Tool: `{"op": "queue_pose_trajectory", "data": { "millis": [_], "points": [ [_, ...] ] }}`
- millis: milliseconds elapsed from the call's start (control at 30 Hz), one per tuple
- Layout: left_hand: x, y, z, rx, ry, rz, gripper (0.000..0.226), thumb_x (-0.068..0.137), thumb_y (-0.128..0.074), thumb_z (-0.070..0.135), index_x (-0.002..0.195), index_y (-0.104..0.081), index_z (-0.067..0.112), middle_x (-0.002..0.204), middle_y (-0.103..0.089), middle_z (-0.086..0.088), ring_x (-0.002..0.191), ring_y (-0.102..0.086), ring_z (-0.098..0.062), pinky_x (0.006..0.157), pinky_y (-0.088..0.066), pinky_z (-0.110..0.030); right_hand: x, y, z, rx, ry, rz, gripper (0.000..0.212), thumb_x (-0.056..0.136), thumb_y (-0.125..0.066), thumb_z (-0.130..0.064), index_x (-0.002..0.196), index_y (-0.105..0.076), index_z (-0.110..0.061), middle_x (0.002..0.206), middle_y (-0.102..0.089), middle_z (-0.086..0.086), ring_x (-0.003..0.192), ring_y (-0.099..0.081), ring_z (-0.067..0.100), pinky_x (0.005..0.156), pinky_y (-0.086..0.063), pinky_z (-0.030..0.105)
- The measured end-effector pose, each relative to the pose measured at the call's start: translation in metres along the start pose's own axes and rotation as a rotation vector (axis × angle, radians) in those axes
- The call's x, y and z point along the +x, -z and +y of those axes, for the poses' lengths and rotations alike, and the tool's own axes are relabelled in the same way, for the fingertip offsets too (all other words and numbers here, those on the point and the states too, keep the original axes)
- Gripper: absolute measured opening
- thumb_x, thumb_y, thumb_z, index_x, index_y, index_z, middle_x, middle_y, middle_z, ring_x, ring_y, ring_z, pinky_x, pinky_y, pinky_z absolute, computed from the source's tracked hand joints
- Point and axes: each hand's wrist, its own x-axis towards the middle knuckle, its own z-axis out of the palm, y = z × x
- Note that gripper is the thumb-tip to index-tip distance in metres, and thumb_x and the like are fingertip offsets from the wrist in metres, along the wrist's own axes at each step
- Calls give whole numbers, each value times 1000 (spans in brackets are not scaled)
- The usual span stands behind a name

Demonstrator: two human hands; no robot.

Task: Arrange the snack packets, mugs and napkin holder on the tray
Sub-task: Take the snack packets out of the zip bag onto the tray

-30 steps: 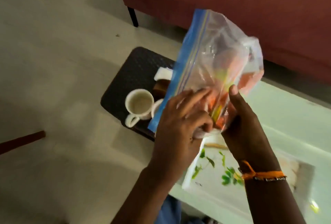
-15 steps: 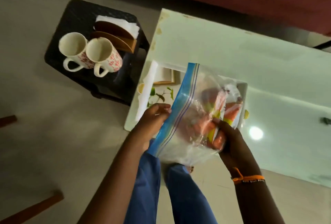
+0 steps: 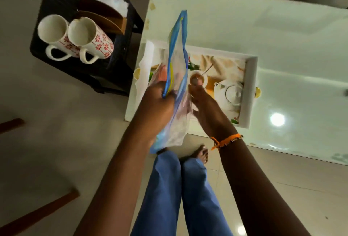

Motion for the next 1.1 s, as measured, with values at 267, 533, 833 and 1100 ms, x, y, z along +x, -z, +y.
{"op": "queue_pose_trajectory", "data": {
  "millis": [267, 533, 833, 1100],
  "points": [
    [-14, -23, 6, 13, 50, 53, 34, 95, -46, 18, 128, -52, 12, 120, -62, -6, 112, -57, -21, 97, -45, -33, -31, -11, -38, -507, 277, 276, 34, 81, -64, -24, 114, -56, -15, 112, -63, -3, 93, -59, 12, 79, -49, 26],
    [-25, 9, 0, -180, -16, 446, 30, 94, -46, 10, 119, -61, 9, 100, -64, 3, 79, -59, 0, 71, -45, -8, -59, 5, -58, -950, 530, 764, 33, 69, -49, 9, 101, -50, -1, 105, -55, 17, 86, -53, 25, 67, -36, 27],
    [-34, 15, -5, -164, -74, 443, 34, 93, -46, 7, 126, -57, 10, 126, -62, -5, 105, -55, 0, 80, -40, 2, 10, -69, -31, -1276, 201, -28, 31, 86, -47, -3, 115, -57, -2, 122, -59, 19, 118, -51, 33, 99, -42, 40],
    [-42, -1, -8, -147, -80, 374, 38, 94, -48, 14, 132, -50, 18, 118, -61, 10, 102, -55, 5, 86, -43, -5, 36, -71, -7, -1176, 169, -81, 22, 92, -44, -7, 78, -61, -1, 112, -61, 30, 107, -56, 39, 80, -41, 38]
  ]
}}
